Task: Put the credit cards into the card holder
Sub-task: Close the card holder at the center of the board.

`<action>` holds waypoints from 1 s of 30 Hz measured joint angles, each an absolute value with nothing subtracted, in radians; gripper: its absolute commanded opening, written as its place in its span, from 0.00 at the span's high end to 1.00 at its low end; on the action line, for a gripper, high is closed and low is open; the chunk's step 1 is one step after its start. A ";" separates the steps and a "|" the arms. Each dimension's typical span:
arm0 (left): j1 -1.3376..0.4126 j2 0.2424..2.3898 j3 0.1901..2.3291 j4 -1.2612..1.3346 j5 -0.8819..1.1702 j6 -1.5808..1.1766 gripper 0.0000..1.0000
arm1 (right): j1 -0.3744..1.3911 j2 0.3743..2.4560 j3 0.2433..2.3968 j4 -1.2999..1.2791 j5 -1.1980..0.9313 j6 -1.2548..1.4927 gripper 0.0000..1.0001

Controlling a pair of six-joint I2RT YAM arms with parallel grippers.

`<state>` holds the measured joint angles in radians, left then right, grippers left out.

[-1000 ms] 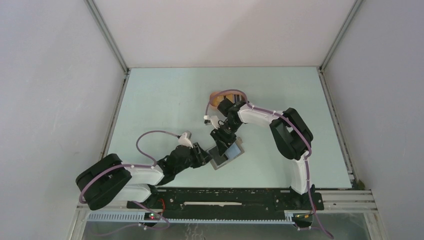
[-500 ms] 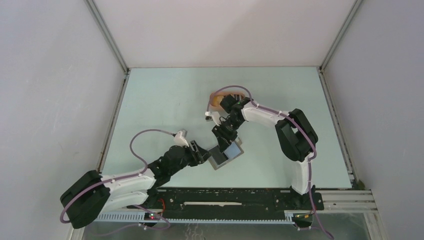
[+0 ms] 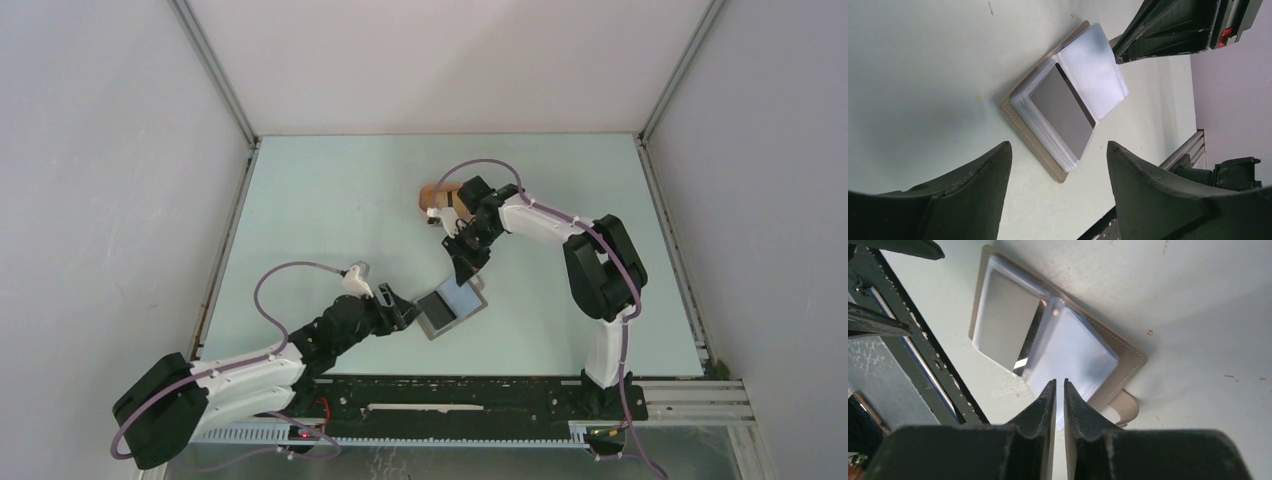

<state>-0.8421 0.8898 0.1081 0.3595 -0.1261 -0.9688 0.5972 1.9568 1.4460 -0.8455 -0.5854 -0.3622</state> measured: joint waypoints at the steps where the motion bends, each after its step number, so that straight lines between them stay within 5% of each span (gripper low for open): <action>1: -0.842 0.899 0.105 0.372 -0.124 -0.969 0.25 | 0.594 1.959 1.446 -0.846 -0.579 -0.362 0.85; 30: -0.842 1.203 0.139 0.579 -0.057 -1.073 0.18 | 0.603 2.114 1.518 -0.943 -0.507 -0.366 0.89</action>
